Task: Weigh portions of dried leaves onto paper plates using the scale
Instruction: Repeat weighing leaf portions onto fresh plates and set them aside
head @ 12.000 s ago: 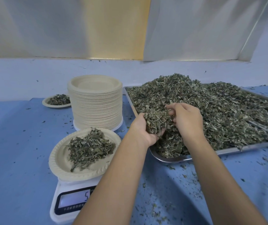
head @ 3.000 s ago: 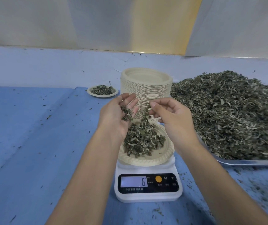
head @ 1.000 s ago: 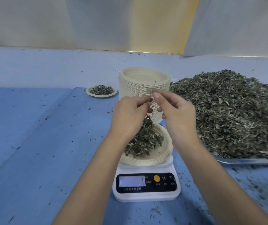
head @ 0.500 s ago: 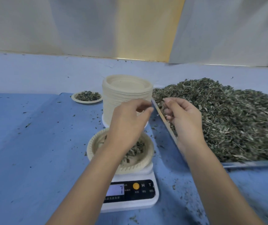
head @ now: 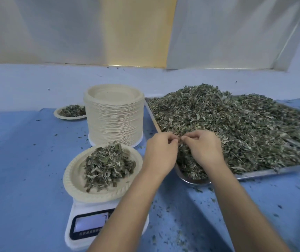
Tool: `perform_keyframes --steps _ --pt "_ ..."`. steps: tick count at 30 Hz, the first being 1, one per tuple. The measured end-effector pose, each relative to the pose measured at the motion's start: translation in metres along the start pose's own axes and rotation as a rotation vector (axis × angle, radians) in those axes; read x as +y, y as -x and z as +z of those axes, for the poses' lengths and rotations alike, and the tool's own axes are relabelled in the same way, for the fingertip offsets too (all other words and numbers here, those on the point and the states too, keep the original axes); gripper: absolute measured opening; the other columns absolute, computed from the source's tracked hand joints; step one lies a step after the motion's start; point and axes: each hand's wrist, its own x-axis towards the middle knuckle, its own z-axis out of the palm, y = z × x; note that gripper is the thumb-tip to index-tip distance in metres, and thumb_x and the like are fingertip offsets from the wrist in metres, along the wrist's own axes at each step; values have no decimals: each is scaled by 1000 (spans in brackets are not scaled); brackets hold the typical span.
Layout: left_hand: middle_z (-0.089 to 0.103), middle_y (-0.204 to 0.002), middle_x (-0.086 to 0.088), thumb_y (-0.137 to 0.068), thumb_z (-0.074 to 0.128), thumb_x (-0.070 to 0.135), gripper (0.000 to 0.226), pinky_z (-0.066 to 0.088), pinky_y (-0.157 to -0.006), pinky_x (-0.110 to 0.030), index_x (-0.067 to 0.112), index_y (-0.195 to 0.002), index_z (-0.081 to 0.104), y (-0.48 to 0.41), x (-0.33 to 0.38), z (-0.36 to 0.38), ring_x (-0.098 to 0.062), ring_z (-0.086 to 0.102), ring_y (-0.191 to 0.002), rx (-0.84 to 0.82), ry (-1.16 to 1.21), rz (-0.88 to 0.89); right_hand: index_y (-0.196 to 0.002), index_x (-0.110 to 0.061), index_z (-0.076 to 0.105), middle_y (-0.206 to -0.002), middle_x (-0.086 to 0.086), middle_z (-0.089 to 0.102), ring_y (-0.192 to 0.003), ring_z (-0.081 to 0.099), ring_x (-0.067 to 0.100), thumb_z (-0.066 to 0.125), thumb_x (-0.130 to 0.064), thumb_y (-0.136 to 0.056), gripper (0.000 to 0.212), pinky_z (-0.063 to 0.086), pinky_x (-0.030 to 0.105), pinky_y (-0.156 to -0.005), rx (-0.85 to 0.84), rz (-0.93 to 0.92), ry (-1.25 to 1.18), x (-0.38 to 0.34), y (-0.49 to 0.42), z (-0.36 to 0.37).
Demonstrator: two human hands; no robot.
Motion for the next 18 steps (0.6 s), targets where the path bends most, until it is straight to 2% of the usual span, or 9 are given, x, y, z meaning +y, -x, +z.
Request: perform_keyframes --steps 2,4,5,8,10,13,15,18 --pt "71 -96 1 -92 53 14 21 50 -78 -27 16 -101 72 1 0 -2 -12 64 -90 1 30 3 -97 -18 74 -85 -3 69 -68 51 5 63 -21 -89 14 31 16 -54 15 -35 -55 -4 0 1" --pt "71 -93 1 -93 53 13 21 52 -79 -29 16 -100 72 2 1 -7 -11 64 -88 19 62 33 -94 -18 73 -77 -6 67 -61 53 -1 62 -16 -88 13 34 10 -51 3 -58 -174 -11 3 4" --pt "71 -92 2 -93 53 13 21 53 -79 -31 16 -99 72 3 2 -12 -11 65 -88 34 80 47 -92 -18 73 -73 -7 67 -58 55 -2 61 -13 -88 13 37 11 -53 -10 -63 -255 -15 6 6" --pt "72 -87 2 -93 50 8 25 55 -73 -28 21 -89 71 5 2 -29 -12 68 -85 81 265 5 -88 -17 72 -64 -9 64 -54 55 -1 55 -8 -89 20 42 22 -58 -31 -36 -497 -33 18 17" --pt "72 -80 -1 -94 47 4 31 54 -62 -21 22 -80 68 8 1 -46 -12 69 -76 86 444 -50 -88 -15 71 -73 -2 68 -64 60 8 52 -8 -90 21 46 31 -64 -49 -33 -589 -48 25 24" --pt "72 -72 -1 -96 44 1 30 50 -54 -17 16 -82 66 13 -4 -73 -10 69 -67 110 572 -53 -89 -13 70 -87 10 72 -83 69 26 47 -11 -94 23 56 44 -75 -131 -40 -727 -70 35 36" --pt "73 -74 -1 -96 43 1 27 52 -55 -17 13 -88 65 14 -9 -90 -9 69 -69 172 608 -56 -91 -14 68 -91 11 72 -87 69 28 44 -12 -96 25 58 38 -74 -163 -20 -832 -84 41 44" --pt "71 -85 1 -96 41 4 28 52 -59 -18 19 -91 64 16 -23 -111 -9 67 -76 338 568 -62 -98 -16 65 -97 6 70 -87 68 20 40 -14 -99 25 55 26 -75 -150 27 -922 -96 48 58"
